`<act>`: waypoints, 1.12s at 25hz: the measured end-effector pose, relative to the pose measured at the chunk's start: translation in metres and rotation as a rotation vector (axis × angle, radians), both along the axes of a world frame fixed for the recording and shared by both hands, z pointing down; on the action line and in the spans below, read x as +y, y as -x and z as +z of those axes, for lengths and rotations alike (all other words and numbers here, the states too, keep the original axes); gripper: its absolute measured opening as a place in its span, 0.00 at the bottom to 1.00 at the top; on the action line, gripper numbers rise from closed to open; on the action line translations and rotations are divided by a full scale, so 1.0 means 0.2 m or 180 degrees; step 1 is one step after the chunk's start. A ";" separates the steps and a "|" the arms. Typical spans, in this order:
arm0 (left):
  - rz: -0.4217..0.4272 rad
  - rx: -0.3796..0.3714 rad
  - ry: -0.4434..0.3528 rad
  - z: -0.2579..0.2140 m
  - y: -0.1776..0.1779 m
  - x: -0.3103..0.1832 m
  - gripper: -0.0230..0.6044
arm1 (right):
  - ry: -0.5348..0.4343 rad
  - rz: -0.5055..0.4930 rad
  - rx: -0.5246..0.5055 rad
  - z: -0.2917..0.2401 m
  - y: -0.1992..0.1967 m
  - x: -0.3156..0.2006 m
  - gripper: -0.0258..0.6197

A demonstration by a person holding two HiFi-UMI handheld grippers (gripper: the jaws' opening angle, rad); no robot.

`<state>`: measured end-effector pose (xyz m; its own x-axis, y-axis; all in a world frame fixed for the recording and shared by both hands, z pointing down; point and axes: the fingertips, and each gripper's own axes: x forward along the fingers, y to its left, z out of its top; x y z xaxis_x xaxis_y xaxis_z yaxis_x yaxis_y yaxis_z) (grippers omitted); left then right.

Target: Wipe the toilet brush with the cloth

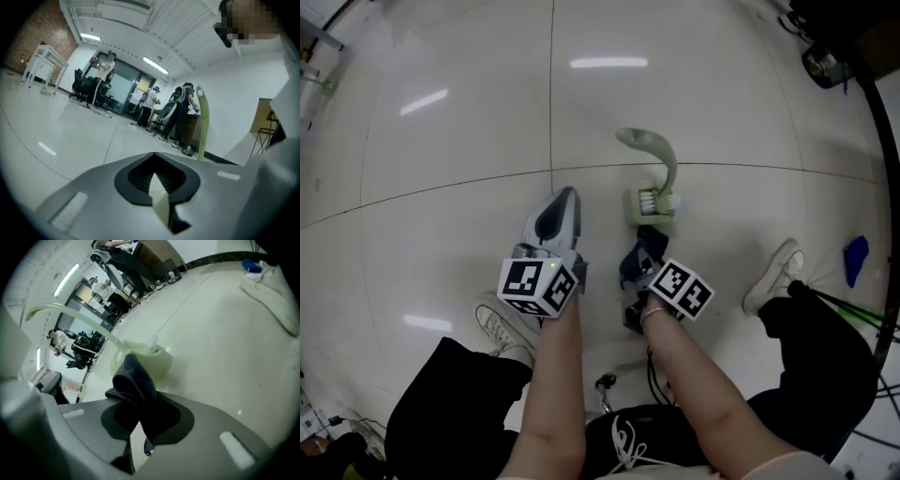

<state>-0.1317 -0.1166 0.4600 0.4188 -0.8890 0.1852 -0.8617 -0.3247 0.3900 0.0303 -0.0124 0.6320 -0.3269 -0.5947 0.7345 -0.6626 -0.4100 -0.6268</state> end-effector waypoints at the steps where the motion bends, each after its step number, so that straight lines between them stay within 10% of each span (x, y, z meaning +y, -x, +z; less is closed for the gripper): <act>1: -0.0039 0.0031 -0.0121 -0.10 -0.01 -0.04 0.05 | -0.0036 0.0076 0.0088 -0.04 -0.09 -0.01 0.14; 7: -0.0051 0.0051 -0.0869 -0.73 -0.10 -0.16 0.05 | -0.1224 0.0348 0.0515 -0.72 -0.47 -0.40 0.14; 16: 0.0458 -0.0042 -0.0891 -1.01 -0.26 -0.20 0.05 | -0.3053 -0.1067 0.0325 -1.96 -0.02 -0.62 0.14; 22: 0.0593 -0.0064 -0.0873 -0.96 -0.31 -0.19 0.05 | -0.3289 -0.1650 0.0300 -2.05 0.23 -0.62 0.14; 28: 0.0592 0.0091 -0.0930 -0.96 -0.30 -0.17 0.05 | -0.2931 -0.1492 0.0459 -1.78 0.11 -0.70 0.14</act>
